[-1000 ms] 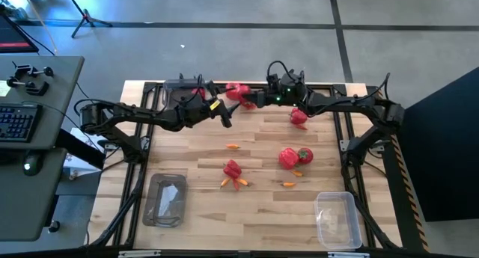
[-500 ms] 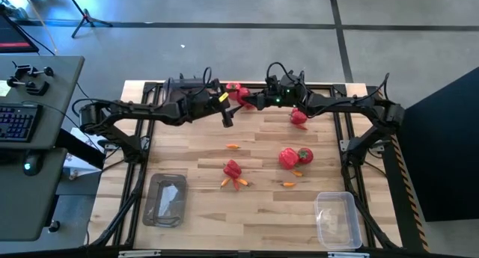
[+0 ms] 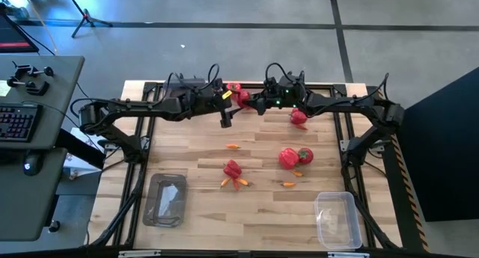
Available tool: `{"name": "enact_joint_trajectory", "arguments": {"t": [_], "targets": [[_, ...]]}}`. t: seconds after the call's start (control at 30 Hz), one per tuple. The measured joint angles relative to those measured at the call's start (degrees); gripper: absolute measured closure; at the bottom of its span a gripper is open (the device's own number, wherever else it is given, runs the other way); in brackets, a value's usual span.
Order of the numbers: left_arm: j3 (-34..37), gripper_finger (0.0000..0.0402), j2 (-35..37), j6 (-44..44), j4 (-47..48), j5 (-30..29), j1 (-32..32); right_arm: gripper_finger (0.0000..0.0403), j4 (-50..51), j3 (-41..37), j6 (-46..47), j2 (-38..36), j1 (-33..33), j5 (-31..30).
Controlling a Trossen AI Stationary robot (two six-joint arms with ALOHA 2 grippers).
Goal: Sort produce into baskets
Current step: Put the red tomato into the top black bin
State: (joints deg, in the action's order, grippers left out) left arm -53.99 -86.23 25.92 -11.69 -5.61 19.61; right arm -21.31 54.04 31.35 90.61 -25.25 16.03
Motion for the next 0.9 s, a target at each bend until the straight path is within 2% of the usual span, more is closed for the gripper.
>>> {"name": "enact_joint_trajectory", "arguments": {"t": [0.2, 0.33, 0.5, 0.67, 0.7, 0.9], "targets": [[-1.12, 0.0131, -0.07, -1.87, 5.24, 8.90, 3.34, 0.0165, 3.34, 0.02, -8.76, 0.00, 0.12, 0.53], [-0.99, 0.0137, -0.29, -7.30, 8.57, 19.25, 7.33, 0.0165, 4.95, 0.31, -16.44, -0.11, 0.39, 1.79], [-0.88, 0.0142, -0.49, -17.50, 9.58, 32.25, 11.93, 0.0165, 8.18, 0.48, -28.17, -0.38, 0.92, 1.43], [-0.90, 0.0143, -0.68, -33.57, 8.72, 49.78, 14.87, 0.0165, 8.70, 0.42, -40.64, -0.26, 3.14, -5.88], [-0.90, 0.0143, -0.69, -36.86, 8.25, 51.11, 15.11, 0.0165, 8.93, 0.42, -42.49, -0.26, 3.58, -7.59], [-0.90, 0.0143, -0.71, -53.36, 7.61, 50.32, 15.11, 0.0165, 8.37, 0.34, -51.06, -0.26, 6.97, -17.29]]}}
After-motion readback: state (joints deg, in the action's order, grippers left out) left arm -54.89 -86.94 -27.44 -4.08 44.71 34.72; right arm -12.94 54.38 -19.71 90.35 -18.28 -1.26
